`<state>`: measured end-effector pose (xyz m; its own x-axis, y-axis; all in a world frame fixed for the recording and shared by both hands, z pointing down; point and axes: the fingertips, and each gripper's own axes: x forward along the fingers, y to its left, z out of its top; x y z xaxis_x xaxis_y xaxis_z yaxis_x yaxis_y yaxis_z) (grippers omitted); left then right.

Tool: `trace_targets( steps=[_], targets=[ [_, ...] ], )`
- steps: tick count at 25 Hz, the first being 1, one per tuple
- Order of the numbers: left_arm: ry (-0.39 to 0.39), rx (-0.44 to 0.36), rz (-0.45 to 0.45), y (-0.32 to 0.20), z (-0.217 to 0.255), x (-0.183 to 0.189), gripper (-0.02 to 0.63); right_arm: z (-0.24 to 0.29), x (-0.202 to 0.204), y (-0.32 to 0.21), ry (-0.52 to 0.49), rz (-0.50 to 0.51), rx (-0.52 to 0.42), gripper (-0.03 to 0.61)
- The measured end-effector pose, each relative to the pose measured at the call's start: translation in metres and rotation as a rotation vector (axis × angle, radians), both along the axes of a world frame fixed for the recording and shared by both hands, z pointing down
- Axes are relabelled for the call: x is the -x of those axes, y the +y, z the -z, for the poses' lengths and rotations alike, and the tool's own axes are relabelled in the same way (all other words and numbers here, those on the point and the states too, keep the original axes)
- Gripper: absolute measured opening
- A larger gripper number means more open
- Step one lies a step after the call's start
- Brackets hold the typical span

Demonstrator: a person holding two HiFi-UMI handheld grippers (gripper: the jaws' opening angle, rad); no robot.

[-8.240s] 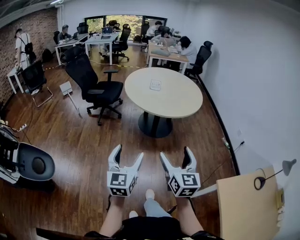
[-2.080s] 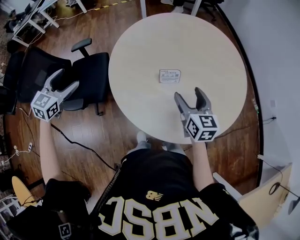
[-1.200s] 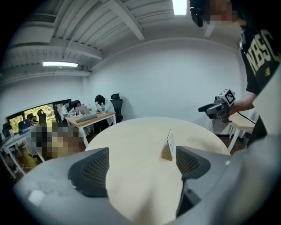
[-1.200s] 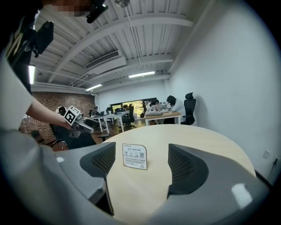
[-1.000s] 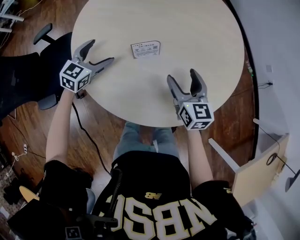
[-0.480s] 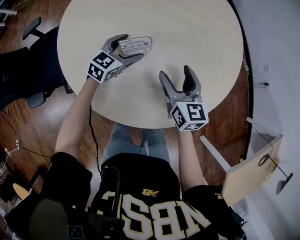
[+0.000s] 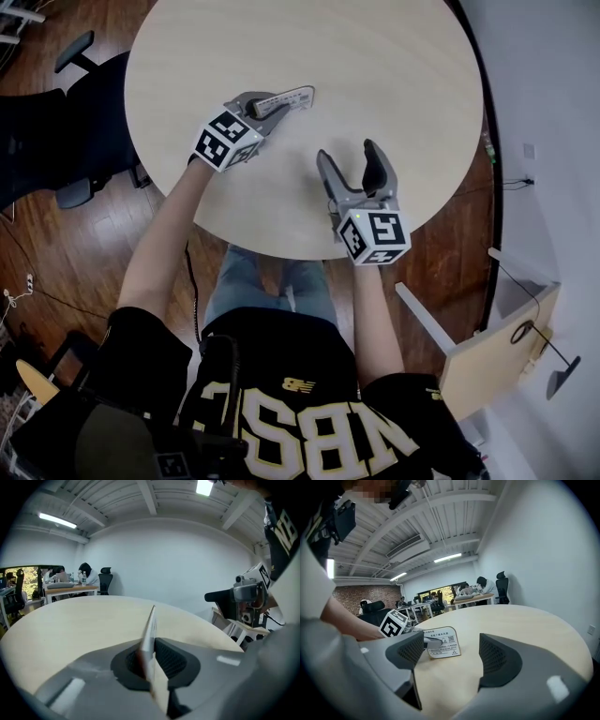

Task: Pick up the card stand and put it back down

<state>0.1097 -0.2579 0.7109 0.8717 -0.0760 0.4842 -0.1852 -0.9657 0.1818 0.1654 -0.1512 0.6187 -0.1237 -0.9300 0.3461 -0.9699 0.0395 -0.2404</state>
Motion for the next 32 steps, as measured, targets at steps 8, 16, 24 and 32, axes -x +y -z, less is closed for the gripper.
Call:
trace_targets(
  steps=[8, 16, 24, 32],
  targets=[
    [0.088, 0.026, -0.058, 0.038, 0.063, 0.012, 0.005, 0.051, 0.028, -0.012, -0.024, 0.049, -0.101, 0.371],
    [0.19, -0.031, -0.146, 0.046, 0.193, 0.049, 0.015, 0.169, 0.061, -0.014, -0.005, 0.179, -0.343, 0.362],
    [0.345, -0.258, 0.054, 0.024, 0.344, 0.1, 0.015, 0.276, 0.068, -0.017, 0.004, 0.17, -0.536, 0.359],
    [0.344, -0.518, 0.344, 0.021, 0.416, 0.155, 0.015, 0.323, 0.087, -0.019, 0.011, 0.178, -0.615, 0.35]
  ],
)
